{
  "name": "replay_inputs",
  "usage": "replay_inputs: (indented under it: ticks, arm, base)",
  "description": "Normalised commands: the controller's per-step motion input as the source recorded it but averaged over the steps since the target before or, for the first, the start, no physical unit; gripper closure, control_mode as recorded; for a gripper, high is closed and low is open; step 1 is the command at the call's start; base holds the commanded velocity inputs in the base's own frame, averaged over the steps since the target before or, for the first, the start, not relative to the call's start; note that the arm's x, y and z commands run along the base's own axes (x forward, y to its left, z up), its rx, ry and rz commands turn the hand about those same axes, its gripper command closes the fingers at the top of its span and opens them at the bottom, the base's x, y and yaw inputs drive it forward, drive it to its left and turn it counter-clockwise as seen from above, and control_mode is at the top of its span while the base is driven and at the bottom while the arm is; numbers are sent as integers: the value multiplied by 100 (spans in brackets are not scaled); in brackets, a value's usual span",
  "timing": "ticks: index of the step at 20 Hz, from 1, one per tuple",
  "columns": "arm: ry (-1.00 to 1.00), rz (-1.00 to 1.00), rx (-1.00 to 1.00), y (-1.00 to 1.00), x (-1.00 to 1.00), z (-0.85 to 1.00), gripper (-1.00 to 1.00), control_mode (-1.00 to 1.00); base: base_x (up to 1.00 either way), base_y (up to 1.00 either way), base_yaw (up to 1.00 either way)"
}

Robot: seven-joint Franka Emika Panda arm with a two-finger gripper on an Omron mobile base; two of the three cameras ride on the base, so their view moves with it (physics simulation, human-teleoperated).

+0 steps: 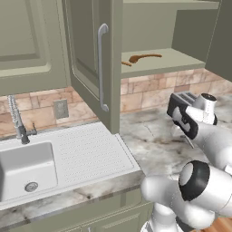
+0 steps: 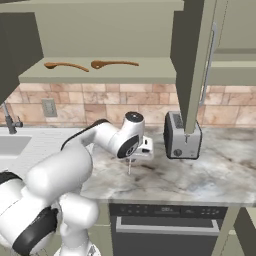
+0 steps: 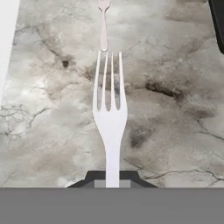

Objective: Organize the utensils by type. Pick up the wooden spoons from the counter and place them in the open cabinet. Then pick up the metallic utensils from the counter and place them in the open drawer.

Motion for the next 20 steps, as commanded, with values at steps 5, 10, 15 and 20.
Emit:
replay_inputs:
  ticks: [5, 10, 15, 20]
  arm:
    - [0, 0, 0, 9, -49, 27, 100, -100]
    - [-3, 0, 0, 20, -29, 35, 100, -100]
    - [0, 0, -1, 18, -20, 36, 100, -100]
    - [0, 0, -1, 5, -16, 7, 100, -100]
  base:
    - [0, 0, 0]
    - [0, 0, 0]
    - [0, 0, 0]
    - [0, 0, 0]
